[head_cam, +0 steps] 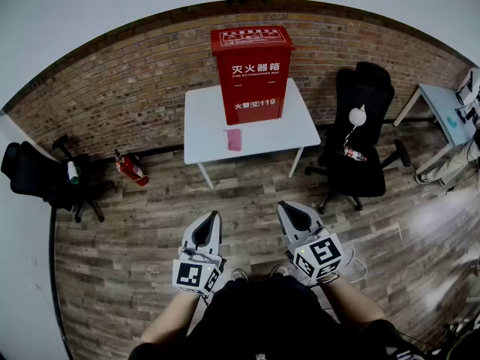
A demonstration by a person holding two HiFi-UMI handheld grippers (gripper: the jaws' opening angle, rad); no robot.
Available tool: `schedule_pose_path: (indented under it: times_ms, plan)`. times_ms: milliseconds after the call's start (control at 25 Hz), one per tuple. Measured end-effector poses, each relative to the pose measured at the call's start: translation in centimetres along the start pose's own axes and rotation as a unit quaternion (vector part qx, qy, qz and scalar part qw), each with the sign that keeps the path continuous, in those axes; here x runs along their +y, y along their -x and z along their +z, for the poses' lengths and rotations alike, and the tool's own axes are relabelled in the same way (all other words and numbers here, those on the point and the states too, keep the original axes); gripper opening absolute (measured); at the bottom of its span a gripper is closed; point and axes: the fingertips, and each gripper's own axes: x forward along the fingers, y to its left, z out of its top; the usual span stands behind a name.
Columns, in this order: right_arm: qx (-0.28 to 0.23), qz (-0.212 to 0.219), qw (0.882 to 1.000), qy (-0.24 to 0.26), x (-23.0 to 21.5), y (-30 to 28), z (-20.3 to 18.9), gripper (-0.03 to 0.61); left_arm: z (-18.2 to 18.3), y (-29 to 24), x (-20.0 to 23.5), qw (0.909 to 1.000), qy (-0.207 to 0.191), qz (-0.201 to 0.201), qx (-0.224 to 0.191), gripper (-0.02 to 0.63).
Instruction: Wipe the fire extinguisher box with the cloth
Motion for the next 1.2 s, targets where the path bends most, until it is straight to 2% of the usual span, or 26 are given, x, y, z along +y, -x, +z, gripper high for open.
schedule_pose_path:
  times_ms: [640, 720, 880, 1000, 1200]
  plan:
    - [0.011, -0.001, 1.0, 0.003, 1.1, -4.3, -0.7, 0.02, -1.0, -0.9, 3.9, 0.9998, 0.008, -0.001, 0.018, 0.025]
    - [0.013, -0.005, 1.0, 0.003, 1.6, -4.9, -0.9, 0.02, -1.1, -0.6, 4.9, 0.9998, 0.007, 0.005, 0.018, 0.025]
    - [0.017, -0.012, 1.0, 0.004, 3.1, -6.2, -1.3, 0.02, -1.5, 0.4, 8.2, 0.9987, 0.005, 0.046, 0.021, 0.025]
    - [0.016, -0.016, 1.0, 0.001, 4.2, -7.0, -1.3, 0.02, -2.1, 0.7, 10.1, 0.9981, 0.019, 0.049, 0.031, 0.025]
    - [0.018, -0.02, 1.0, -0.001, 4.9, -7.8, -1.7, 0.02, -2.5, 0.1, 11.5, 0.9985, 0.018, 0.04, 0.032, 0.025]
